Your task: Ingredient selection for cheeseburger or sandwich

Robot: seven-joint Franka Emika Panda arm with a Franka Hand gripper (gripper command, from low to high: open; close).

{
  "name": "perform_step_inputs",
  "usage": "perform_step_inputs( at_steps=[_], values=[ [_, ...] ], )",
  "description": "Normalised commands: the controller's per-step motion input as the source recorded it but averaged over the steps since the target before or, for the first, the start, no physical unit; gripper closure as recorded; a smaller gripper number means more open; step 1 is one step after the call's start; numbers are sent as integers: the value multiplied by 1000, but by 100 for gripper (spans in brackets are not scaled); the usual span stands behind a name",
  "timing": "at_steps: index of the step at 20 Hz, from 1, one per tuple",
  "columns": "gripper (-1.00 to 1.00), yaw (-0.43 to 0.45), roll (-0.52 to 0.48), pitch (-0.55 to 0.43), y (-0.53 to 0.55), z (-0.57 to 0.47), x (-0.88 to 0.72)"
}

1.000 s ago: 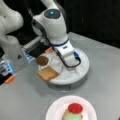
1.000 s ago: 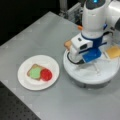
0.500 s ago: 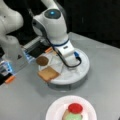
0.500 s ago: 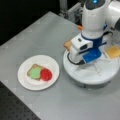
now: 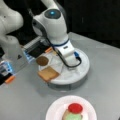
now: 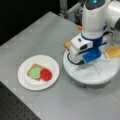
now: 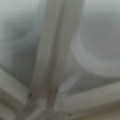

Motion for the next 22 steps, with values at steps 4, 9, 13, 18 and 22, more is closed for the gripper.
perform_step_inputs(
  at_steps=[4, 9, 13, 18, 22],
  values=[
    [-100, 164, 161, 82, -44, 63, 188],
    [-100, 183, 166, 92, -38, 71, 198],
    [-100, 196, 173, 90, -34, 77, 218],
    [-100, 163, 178, 93, -36, 70, 226],
    [-100, 99, 182, 95, -37, 69, 225]
  ],
)
